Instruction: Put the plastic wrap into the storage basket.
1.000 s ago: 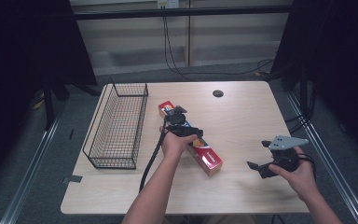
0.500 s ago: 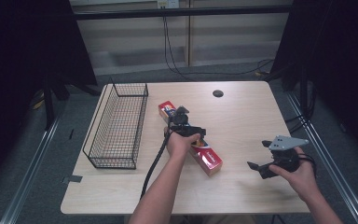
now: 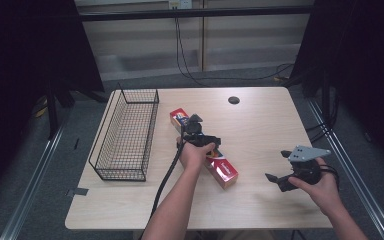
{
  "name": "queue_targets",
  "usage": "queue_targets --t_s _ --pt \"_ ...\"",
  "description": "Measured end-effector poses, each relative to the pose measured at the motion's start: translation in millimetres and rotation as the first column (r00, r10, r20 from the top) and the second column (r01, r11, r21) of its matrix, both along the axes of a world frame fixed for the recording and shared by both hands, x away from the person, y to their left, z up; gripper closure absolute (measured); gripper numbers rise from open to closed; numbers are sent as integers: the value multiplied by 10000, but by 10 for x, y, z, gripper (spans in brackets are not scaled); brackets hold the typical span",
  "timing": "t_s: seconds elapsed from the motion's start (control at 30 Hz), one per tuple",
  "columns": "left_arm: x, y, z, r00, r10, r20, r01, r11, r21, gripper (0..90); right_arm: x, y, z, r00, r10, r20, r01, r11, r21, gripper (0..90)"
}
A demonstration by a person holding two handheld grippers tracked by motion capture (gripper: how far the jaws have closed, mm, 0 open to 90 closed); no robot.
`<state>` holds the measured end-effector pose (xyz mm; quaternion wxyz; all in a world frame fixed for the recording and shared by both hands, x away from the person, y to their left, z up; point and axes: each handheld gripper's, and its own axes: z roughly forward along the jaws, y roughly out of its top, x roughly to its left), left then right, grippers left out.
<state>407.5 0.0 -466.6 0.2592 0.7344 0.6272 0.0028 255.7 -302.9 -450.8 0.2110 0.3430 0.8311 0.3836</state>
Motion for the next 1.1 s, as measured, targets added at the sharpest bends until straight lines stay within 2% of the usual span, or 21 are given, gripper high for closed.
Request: queue_targets --t_s 0.07,0.23,0.33,0.4,0.47,0.57,0.67,0.8,0.83,0.9,0.97,1.1 --pt "-8 7 18 9998 65 -184 -65 10000 -19 35 0 -2 0 10000 16 -4 -16 10000 8 36" --pt "-39 79 77 9986 6 -536 8 9997 261 98 -2 -2 -1 10000 44 6 -44 10000 -24 37" --pt "-75 193 129 9962 41 -873 7 9985 546 171 -1 11 1 10000 75 28 -75 10000 26 37" --pt "-82 223 142 9956 10 -936 49 9981 621 203 -1 14 3 9999 106 17 -106 9999 5 37" --pt "-99 325 184 9930 -67 -1179 167 9963 841 237 -2 26 4 9998 164 79 -164 9999 -24 38" --pt "-118 420 216 9914 -43 -1305 182 9942 1059 277 -3 34 2 9998 185 112 -185 9998 23 38" --pt "-130 487 231 9917 66 -1288 93 9924 1227 296 -5 35 3 9997 185 126 -186 9998 52 38" --pt "-95 574 246 9912 506 -1219 -338 9901 1361 314 2 47 -4 9998 138 127 -140 9999 100 38" --pt "-77 582 240 9897 563 -1313 -379 9896 1386 297 5 52 -7 9997 189 121 -190 9998 75 38" --pt "-51 584 211 9901 645 -1247 -464 9887 1428 241 9 65 -8 9992 381 148 -382 9993 59 38" --pt "-24 586 185 9906 634 -1212 -441 9867 1562 234 9 68 -8 9991 378 166 -379 9993 39 38" --pt "27 565 130 9891 984 -1099 -808 9847 1544 214 10 66 -15 9994 324 129 -324 9995 29 38"
